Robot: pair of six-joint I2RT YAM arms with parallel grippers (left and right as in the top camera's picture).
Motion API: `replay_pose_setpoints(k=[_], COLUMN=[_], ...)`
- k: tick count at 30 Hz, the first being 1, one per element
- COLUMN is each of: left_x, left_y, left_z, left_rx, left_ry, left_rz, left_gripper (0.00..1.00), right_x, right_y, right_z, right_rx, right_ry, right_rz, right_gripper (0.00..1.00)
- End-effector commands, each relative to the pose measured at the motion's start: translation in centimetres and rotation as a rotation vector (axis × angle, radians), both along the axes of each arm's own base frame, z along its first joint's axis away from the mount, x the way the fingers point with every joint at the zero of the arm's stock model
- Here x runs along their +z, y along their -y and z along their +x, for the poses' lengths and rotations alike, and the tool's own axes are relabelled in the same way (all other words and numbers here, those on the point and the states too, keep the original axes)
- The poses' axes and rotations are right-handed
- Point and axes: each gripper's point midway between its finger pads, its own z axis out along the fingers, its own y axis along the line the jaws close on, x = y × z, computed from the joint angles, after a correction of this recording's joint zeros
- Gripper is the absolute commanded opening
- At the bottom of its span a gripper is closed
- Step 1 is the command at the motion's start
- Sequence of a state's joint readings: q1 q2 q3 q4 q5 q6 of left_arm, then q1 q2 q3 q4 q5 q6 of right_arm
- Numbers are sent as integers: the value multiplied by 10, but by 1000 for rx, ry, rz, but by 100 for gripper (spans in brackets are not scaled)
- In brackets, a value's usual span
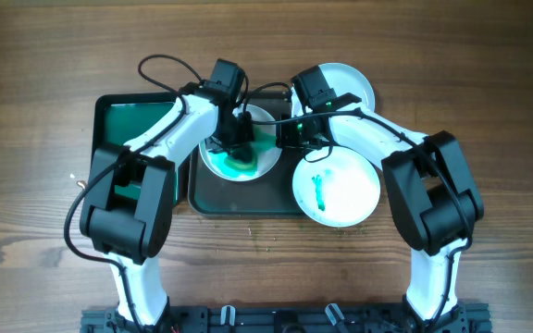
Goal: Clean dirty plates on tray and stack at the side
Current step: 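Scrub the left plate with the sponge while the right gripper holds it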
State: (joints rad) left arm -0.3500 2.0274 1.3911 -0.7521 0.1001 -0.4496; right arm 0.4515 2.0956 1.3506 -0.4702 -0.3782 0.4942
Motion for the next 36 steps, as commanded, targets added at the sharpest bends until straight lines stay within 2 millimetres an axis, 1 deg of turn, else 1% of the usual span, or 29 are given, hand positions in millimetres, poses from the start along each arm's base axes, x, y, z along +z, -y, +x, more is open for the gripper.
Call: replay_pose_setpoints(k=[1,4,6,7,8,11,12,15,17,21,23,25,27,29,30,32,35,36], left_x=[-1,3,2,0,-2,-12,-10,2,4,4,1,-2,-1,0,1,5,12,14], left_y=[-76,-92,-90,-85,-77,-22,1,47,57,63,54,38,22,2,-12,-41,-84,-92], left_z=[23,17,12,8,3,-19,-30,-52,-53,-34,-15,9,28,41,45,45,31,25], left_rx=[223,281,269,252,226,9,-75,-218,-238,-245,-201,-147,-118,-63,-17,74,217,244], left_ry=[105,104,85,64,37,-93,-138,-207,-203,-114,-43,50,129,185,204,220,206,195], left_rz=[382,465,464,447,415,154,31,-218,-253,-254,-188,-81,12,122,188,333,534,575], left_gripper=[4,4,4,4,4,4,4,4,4,4,4,4,4,4,4,4,4,4], right_x=[-27,-27,-27,-27,-27,-27,-27,-26,-26,-26,-26,-26,-26,-26,-26,-26,-26,-26], right_y=[3,3,3,3,3,3,3,2,1,2,2,2,2,2,2,2,2,2], right_z=[-18,-18,-18,-18,-18,-18,-18,-19,-19,-20,-20,-20,-20,-20,-20,-20,-20,-20], right_rx=[14,11,11,9,9,9,9,11,13,15,15,16,16,16,18,19,17,17], right_ry=[-81,-83,-82,-83,-84,-84,-86,-90,-91,-92,-93,-93,-94,-94,-93,-92,-92,-93], right_rz=[-24,-24,-23,-23,-23,-23,-23,-18,-15,-16,-17,-17,-17,-17,-18,-17,-17,-17], right_gripper=[4,4,4,4,4,4,4,4,4,4,4,4,4,4,4,4,4,4])
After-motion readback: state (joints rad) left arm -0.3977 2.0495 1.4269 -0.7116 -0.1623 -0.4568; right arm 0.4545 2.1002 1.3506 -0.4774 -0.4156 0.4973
